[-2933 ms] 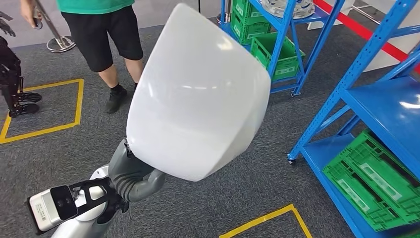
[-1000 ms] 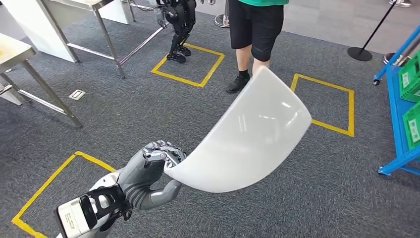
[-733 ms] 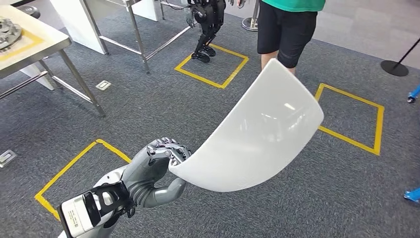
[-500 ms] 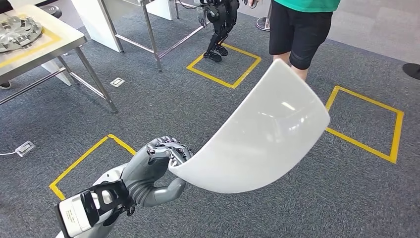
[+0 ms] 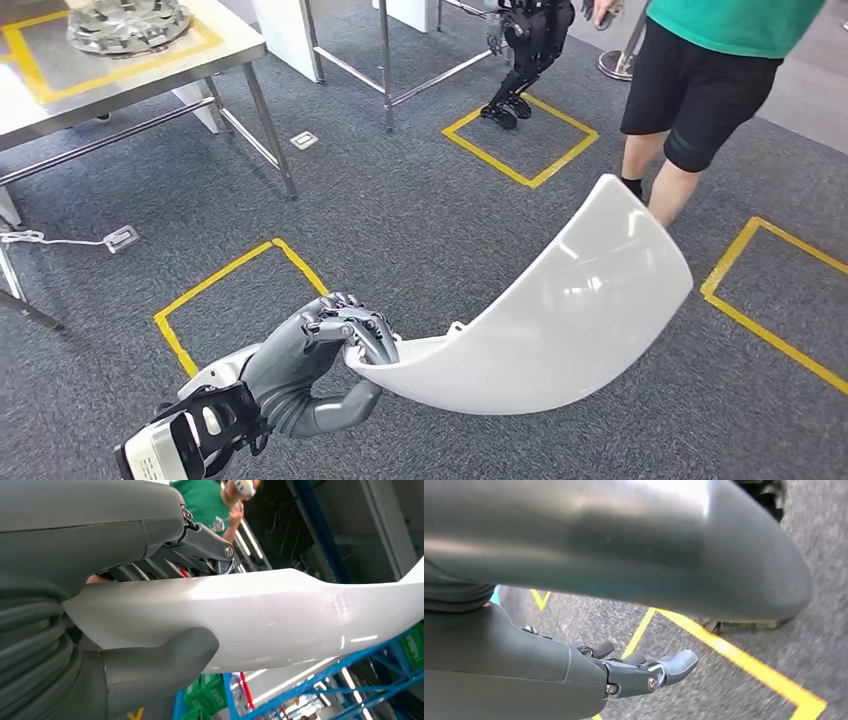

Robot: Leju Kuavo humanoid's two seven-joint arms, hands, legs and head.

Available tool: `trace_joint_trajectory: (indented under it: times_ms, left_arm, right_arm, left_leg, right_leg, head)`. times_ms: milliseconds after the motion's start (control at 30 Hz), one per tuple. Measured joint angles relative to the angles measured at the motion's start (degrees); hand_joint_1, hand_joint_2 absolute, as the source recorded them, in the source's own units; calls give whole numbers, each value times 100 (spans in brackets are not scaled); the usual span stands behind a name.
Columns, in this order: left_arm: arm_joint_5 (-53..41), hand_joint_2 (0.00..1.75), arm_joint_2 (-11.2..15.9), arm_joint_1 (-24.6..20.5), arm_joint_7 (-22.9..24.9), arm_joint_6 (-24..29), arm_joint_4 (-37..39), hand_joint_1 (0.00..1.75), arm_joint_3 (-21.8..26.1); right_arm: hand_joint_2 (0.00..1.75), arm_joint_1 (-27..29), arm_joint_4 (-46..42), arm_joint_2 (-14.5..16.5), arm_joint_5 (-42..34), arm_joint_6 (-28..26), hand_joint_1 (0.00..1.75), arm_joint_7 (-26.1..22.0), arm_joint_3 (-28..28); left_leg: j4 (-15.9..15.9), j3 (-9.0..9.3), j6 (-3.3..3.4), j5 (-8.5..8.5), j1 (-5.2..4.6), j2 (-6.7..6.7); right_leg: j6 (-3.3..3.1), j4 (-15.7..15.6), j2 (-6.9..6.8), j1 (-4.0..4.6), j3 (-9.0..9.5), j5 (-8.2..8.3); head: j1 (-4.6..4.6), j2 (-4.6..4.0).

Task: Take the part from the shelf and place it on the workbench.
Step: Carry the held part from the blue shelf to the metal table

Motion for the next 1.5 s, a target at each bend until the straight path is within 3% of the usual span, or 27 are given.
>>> trace_joint_trajectory:
  times_ms: [67,133,167,233,300,367,433,467,500,567,633,667,700,733,800,867,933,967,1033,1100,1167,1200,1267,1333,1400,1467,1500]
  left_arm:
    - [-10,175,-30,4,1,-14,-20,175,1]
    - [-17,175,-50,22,2,-25,-20,175,0]
    - [-23,175,-51,38,-3,-26,-20,175,0]
    - [-39,175,-50,65,-30,-33,-18,175,0]
    - [-51,175,-50,70,-87,-56,-7,175,0]
    - [-56,175,-56,70,-136,-96,13,175,1]
    - [-62,175,-64,70,-154,-132,28,175,2]
    - [-64,175,-67,68,-159,-145,32,175,2]
    - [-66,175,-69,60,-163,-158,39,175,2]
    - [-67,175,-73,43,-167,-175,56,175,2]
    - [-62,175,-70,36,-174,-186,88,175,2]
    - [-49,175,-64,35,-182,-196,108,175,2]
    - [-25,175,-55,31,-196,-207,127,175,2]
    - [6,175,-45,18,-213,-215,141,175,2]
    - [77,175,-29,-37,-250,-222,154,175,2]
    - [123,175,-18,-103,-269,-221,154,175,2]
    - [148,175,-9,-139,-269,-219,153,175,2]
    - [155,175,-4,-152,-265,-212,151,175,2]
    - [163,175,-6,-193,-249,-184,148,175,2]
    - [166,175,-10,-224,-231,-147,148,175,2]
    - [165,175,-9,-220,-214,-117,151,175,1]
    - [162,175,-6,-214,-206,-101,153,175,1]
    - [142,175,3,-207,-213,-74,153,175,0]
    - [118,175,16,-202,-247,-53,152,175,0]
    - [108,175,32,-197,-292,-49,153,175,0]
    - [105,175,53,-196,-324,-51,155,175,-1]
    - [105,175,65,-203,-336,-55,156,175,-2]
  right_arm:
    - [0,5,1,-1,0,30,0,-9,1]
    - [0,30,1,-1,0,64,0,-9,1]
    - [0,40,1,-1,0,68,0,-5,1]
    - [0,47,1,-5,-8,63,0,27,0]
    - [0,45,1,-16,-39,60,0,67,1]
    - [0,39,1,-25,-79,82,0,83,1]
    - [0,28,1,-25,-110,91,0,75,0]
    - [0,23,0,-22,-121,80,0,64,-1]
    - [0,22,-1,-20,-128,68,0,49,-2]
    - [0,31,-1,-16,-131,52,0,32,-4]
    - [0,52,-1,-18,-129,23,0,32,-6]
    - [0,59,-1,-19,-126,8,0,33,-7]
    - [0,60,0,-19,-121,-4,0,34,-7]
    - [0,58,1,-17,-112,-8,0,36,-7]
    - [0,52,1,-13,-92,-8,0,40,-7]
    - [0,49,1,-11,-78,-8,0,41,-7]
    - [0,33,1,-11,-71,-8,0,39,-7]
    - [0,19,0,-11,-67,-8,0,37,-7]
    - [0,0,1,-11,-53,-4,0,33,-7]
    - [0,10,1,-11,-31,33,0,36,-7]
    - [0,30,1,-11,-16,68,0,42,-7]
    - [0,36,1,-11,-14,68,0,42,-7]
    - [0,36,0,-14,-14,62,0,38,-7]
    - [0,30,1,-23,-20,63,0,32,-7]
    - [0,26,1,-28,-38,81,0,24,-7]
    - [0,17,1,-24,-67,91,0,-12,-7]
    - [0,11,1,-21,-87,88,0,-30,-9]
  left_leg:
    - [-6,-15,49,26,20,-149]
    - [-1,-36,70,39,19,-327]
    - [1,-40,69,45,18,-424]
    - [8,-37,52,56,20,-609]
    - [17,-45,14,70,20,-769]
    - [12,-81,-59,92,24,-896]
    - [-22,-117,-150,125,36,-1006]
    - [-6,-137,-184,113,33,-954]
    - [92,-190,-211,38,23,-817]
    - [639,-437,-247,-308,8,-430]
    - [1391,-770,-281,-664,19,-271]
    - [1591,-849,-294,-713,24,-252]
    - [1559,-808,-301,-645,28,-233]
    - [1294,-650,-301,-489,30,-193]
    - [475,-184,-261,-162,15,79]
    - [34,44,-178,-45,-5,273]
    - [3,23,-97,-31,-17,168]
    - [-8,15,-60,-13,-9,96]
    - [-35,5,11,32,23,-41]
    - [-37,-25,51,59,39,-182]
    - [-25,-54,57,74,36,-353]
    - [-18,-61,52,81,36,-445]
    - [-6,-62,28,96,39,-624]
    - [2,-80,-22,116,33,-776]
    - [-8,-115,-98,147,37,-891]
    - [-31,-140,-177,176,49,-950]
    - [12,-168,-202,142,40,-860]
  right_leg:
    - [49,617,411,-28,-277,-349]
    - [59,1338,552,-36,-646,-620]
    - [55,1473,565,-37,-731,-605]
    - [29,1059,617,-44,-571,-257]
    - [-2,241,876,-61,-213,104]
    - [-21,-156,1048,-59,-53,204]
    - [-67,-183,946,-51,-50,221]
    - [-107,-206,878,-57,-41,240]
    - [-152,-230,801,-66,-33,257]
    - [-216,-260,635,-64,-26,269]
    - [-238,-258,458,-51,-31,261]
    - [-238,-256,368,-48,-32,258]
    - [-234,-254,281,-47,-30,255]
    - [-225,-249,199,-47,-24,249]
    - [-183,-222,58,-27,-4,218]
    - [-124,-195,-57,7,16,189]
    - [-63,-200,-180,11,42,181]
    - [-22,-187,-151,-1,54,161]
    - [55,64,160,-35,-36,-30]
    - [99,756,504,-55,-362,-408]
    - [107,1393,568,-57,-683,-622]
    - [100,1434,574,-59,-714,-562]
    - [66,839,660,-68,-444,-161]
    - [28,80,900,-79,-96,124]
    - [-8,-180,1002,-69,7,153]
    - [-76,-211,887,-70,5,192]
    - [-122,-233,839,-79,7,215]
  head:
    - [26,0]
    - [42,0]
    - [44,0]
    - [51,0]
    - [59,0]
    - [65,0]
    - [66,0]
    - [64,0]
    - [48,0]
    - [11,0]
    - [-10,0]
    - [-11,0]
    - [-12,0]
    - [-14,0]
    - [-22,0]
    - [-16,0]
    - [-4,0]
    - [1,0]
    - [21,0]
    - [49,0]
    - [61,0]
    - [64,0]
    - [72,0]
    - [78,0]
    - [81,0]
    - [84,0]
    - [72,0]
